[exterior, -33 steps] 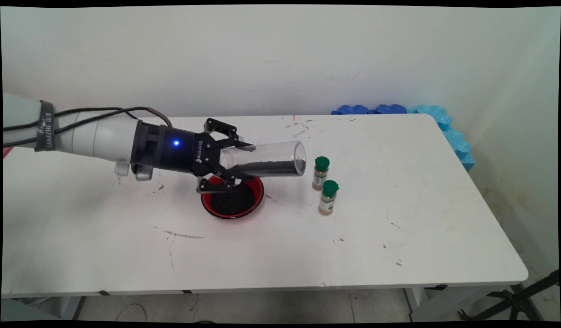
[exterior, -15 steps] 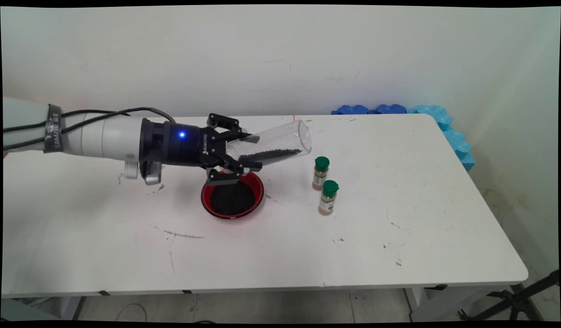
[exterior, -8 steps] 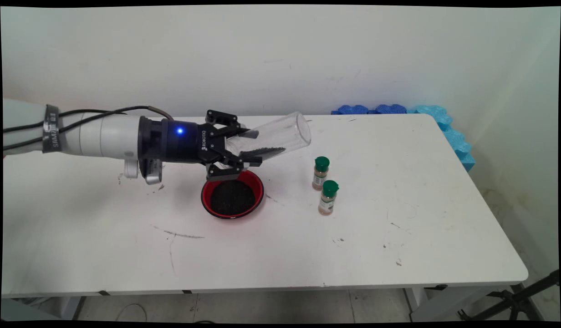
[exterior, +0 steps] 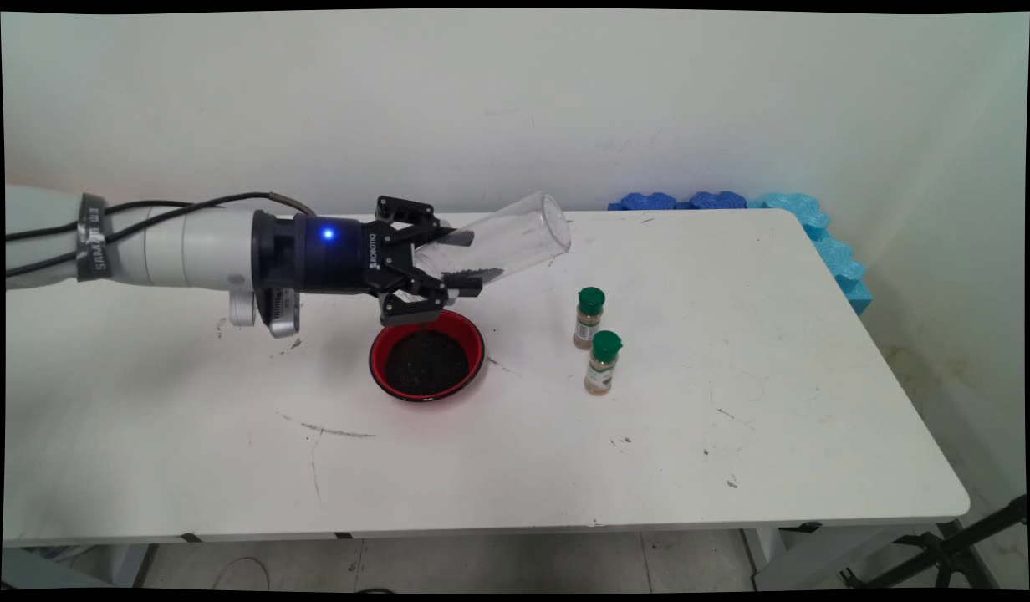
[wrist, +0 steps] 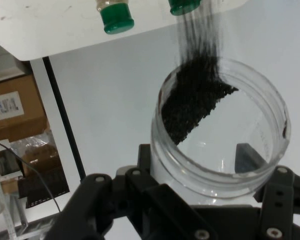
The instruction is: Pour the black seasoning powder in the red bowl
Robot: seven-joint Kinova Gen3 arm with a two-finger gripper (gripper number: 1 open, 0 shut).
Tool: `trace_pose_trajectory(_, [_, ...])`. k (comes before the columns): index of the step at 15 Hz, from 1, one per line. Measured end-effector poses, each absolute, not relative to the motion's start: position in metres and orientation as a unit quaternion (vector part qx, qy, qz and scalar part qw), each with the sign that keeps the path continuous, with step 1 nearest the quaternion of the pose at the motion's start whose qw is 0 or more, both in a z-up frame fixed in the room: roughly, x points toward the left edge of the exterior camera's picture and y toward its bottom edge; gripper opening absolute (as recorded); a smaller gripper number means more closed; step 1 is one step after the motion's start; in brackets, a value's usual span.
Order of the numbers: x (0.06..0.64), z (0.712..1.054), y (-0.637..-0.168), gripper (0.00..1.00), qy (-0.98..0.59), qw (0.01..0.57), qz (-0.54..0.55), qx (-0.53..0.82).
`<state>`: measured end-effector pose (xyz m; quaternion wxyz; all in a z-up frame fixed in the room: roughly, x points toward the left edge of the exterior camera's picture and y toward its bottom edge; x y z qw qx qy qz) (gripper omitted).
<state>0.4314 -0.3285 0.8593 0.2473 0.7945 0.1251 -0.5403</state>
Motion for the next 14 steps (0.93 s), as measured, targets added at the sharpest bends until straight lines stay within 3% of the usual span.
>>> trace_pose_trajectory(14, [0.4284, 0.8602, -0.3357, 0.0, 0.141, 0.255, -0.563, 0.773])
